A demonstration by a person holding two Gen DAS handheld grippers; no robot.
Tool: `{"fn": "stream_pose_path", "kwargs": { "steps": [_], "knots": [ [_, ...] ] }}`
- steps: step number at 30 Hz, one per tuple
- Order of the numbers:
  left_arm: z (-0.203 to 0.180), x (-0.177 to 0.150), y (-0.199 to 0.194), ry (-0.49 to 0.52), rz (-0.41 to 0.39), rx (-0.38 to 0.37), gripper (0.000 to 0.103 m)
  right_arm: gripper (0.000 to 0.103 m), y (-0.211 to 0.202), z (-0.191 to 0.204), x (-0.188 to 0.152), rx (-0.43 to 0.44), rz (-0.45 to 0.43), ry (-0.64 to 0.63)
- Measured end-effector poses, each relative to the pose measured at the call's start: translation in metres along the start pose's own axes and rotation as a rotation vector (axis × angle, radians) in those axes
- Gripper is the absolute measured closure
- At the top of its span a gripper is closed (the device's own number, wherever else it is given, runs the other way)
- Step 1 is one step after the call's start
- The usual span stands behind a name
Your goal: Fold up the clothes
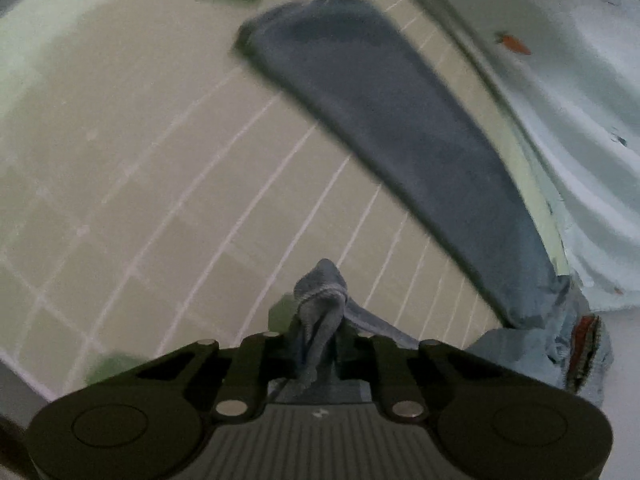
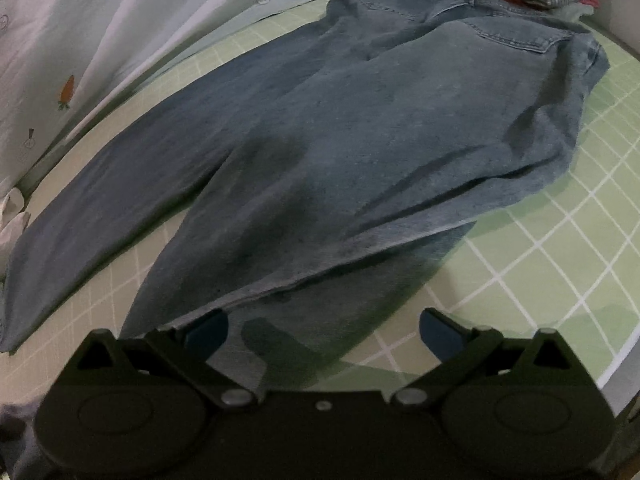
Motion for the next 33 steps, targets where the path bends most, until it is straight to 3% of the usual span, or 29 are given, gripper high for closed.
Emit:
{"fn": "stream_pose_path", "kwargs": {
  "steps": [7, 11, 14, 16, 18, 22, 24, 26, 29, 31, 33],
  "knots": [
    [-0.07, 0.041, -0.067, 0.23, -0.296, -0.053, 0.091, 0.0, -0.003, -0.005, 0.002, 0.005, -0.024, 0.054],
    [-0.109, 0.055, -0.106, 0.31, -0.426, -0.145, 0.092, 0.0, -0.006, -0.007, 0.003, 0.007, -0.039, 0.085],
    [-0.128, 0.046, -0.131, 0.421, -0.526, -0.202, 0.091, 0.0, -0.008, -0.01, -0.001, 0.004, -0.046, 0.098],
    [-0.132, 0.032, -0.127, 0.488, -0.541, -0.168, 0.091, 0.0, -0.01, -0.011, -0.004, 0.001, -0.049, 0.105],
    [-0.119, 0.022, -0.113, 0.49, -0.495, -0.14, 0.09, 0.0, -0.01, -0.013, -0.007, -0.003, -0.049, 0.109],
    [-0.061, -0.002, -0.058, 0.387, -0.245, -0.012, 0.085, 0.0, -0.01, -0.008, -0.009, -0.014, -0.042, 0.087],
    [-0.03, -0.018, -0.035, 0.357, -0.164, 0.081, 0.084, 0.0, -0.01, -0.007, -0.01, -0.021, -0.036, 0.064],
    [-0.004, -0.028, -0.019, 0.296, -0.08, 0.117, 0.081, 0.0, -0.008, -0.005, -0.011, -0.033, -0.025, 0.034],
    [0.014, -0.028, -0.021, 0.194, -0.051, 0.075, 0.071, 0.0, -0.005, 0.0, -0.013, -0.059, -0.008, -0.009],
    [0.017, -0.025, -0.029, 0.176, -0.083, 0.08, 0.054, 0.0, -0.002, 0.005, -0.012, -0.069, -0.002, -0.032],
    [0.019, -0.022, -0.036, 0.167, -0.118, 0.099, 0.045, 0.0, 0.0, 0.01, -0.012, -0.077, 0.002, -0.049]
  ]
}}
Point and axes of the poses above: each gripper's, at about its wrist camera, not at the fingertips, and y roughly the way its jaws point, z to its left, x to its top, the point moved 6 cm from there along y, roughly the way its jaws point, and after that the axes turned 5 degrees about -y, right-handed, at the moved point
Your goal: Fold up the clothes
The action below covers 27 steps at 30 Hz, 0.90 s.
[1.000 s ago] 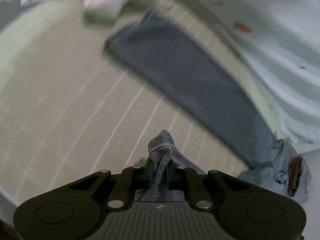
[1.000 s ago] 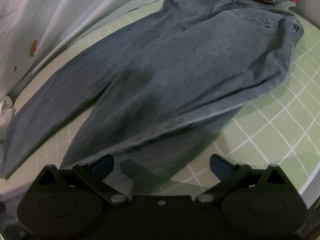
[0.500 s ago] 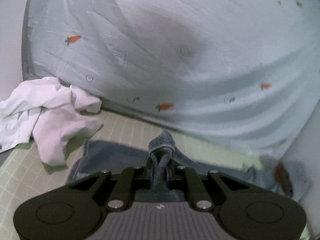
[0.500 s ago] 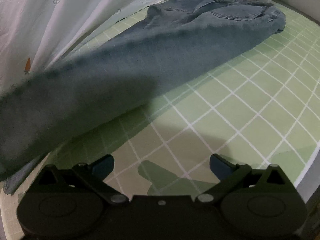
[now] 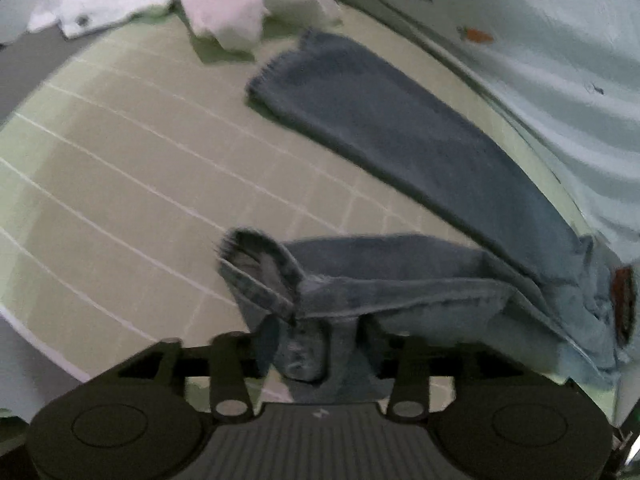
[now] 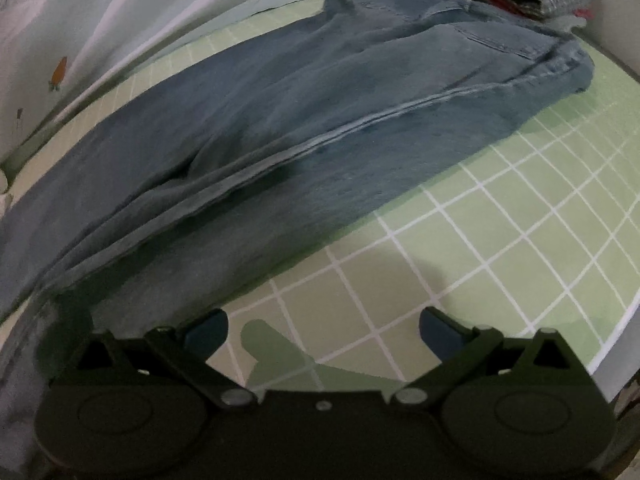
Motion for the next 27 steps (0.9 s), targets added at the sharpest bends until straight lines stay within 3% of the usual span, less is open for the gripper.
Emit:
{"fn": "stream_pose_path", "kwargs": {
  "steps": [6, 11, 18, 21, 23, 25, 26, 27],
  "knots": [
    [0.038, 0.02, -0.008, -0.257, -0.045, -0.066, 0.022, 0.0, 0.006, 0.007, 0.007, 0.012, -0.002, -0.014],
    [0.069, 0.034, -0.003, -0.491, -0.063, -0.123, 0.011, 0.0, 0.01, 0.009, 0.013, 0.016, 0.004, -0.022],
    [0.051, 0.035, 0.039, -0.432, 0.06, -0.078, 0.004, 0.0, 0.011, 0.012, 0.012, 0.002, 0.009, -0.029],
    [0.04, 0.038, 0.047, -0.353, 0.057, -0.038, 0.004, 0.0, 0.012, 0.014, 0.012, -0.009, 0.009, -0.023],
    [0.036, 0.043, 0.046, -0.295, 0.028, -0.033, 0.015, 0.0, 0.013, 0.015, 0.013, -0.016, 0.007, -0.018],
    [0.034, 0.05, 0.046, -0.252, 0.013, 0.014, 0.063, 0.0, 0.014, 0.016, 0.014, -0.025, 0.005, -0.012],
    [0.034, 0.056, 0.043, -0.236, -0.005, 0.026, 0.077, 0.0, 0.015, 0.017, 0.015, -0.029, 0.005, -0.009],
    [0.034, 0.061, 0.038, -0.221, -0.026, 0.034, 0.101, 0.0, 0.015, 0.017, 0.016, -0.032, 0.003, -0.006]
  ]
}}
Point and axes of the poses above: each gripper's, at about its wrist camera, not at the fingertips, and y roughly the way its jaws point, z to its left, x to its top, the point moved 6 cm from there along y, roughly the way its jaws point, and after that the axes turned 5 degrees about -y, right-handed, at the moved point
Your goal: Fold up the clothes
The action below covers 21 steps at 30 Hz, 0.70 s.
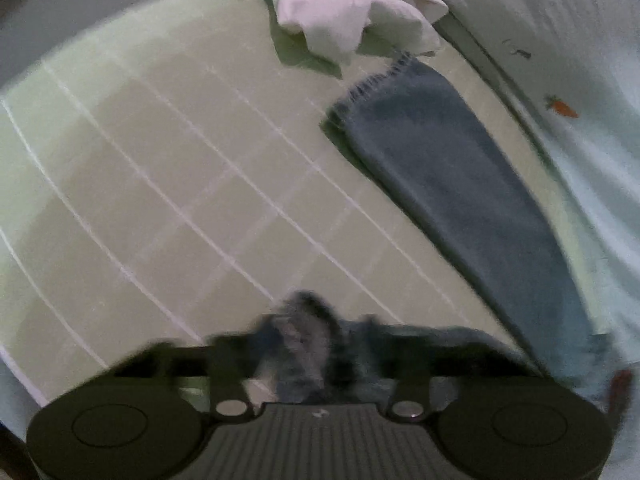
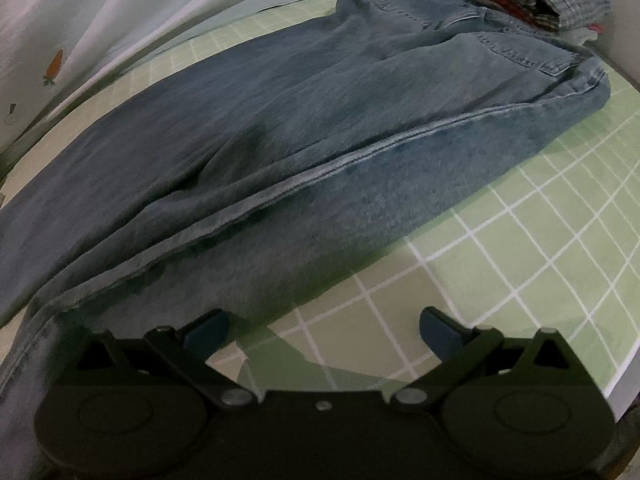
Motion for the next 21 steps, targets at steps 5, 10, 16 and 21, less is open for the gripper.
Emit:
{"fn": "stream_pose_path", "kwargs": {
  "steps": [5, 10, 16, 21],
  "knots": [
    [-0.007, 0.03, -0.024, 0.074, -0.114, 0.019, 0.102, 0.0, 0.002, 0.001, 0.003, -0.015, -0.008, 0.023],
    [-0.023, 0.061, -0.066, 0.113, -0.243, -0.08, 0.101, 0.0, 0.004, 0.003, 0.005, -0.026, -0.012, 0.032],
    [-0.023, 0.074, -0.074, 0.278, -0.437, 0.157, 0.103, 0.0, 0.005, 0.003, 0.006, -0.029, -0.014, 0.019],
    [0.001, 0.064, -0.061, 0.194, -0.289, 0.095, 0.089, 0.0, 0.005, 0.003, 0.007, -0.032, -0.012, 0.014]
  ]
}}
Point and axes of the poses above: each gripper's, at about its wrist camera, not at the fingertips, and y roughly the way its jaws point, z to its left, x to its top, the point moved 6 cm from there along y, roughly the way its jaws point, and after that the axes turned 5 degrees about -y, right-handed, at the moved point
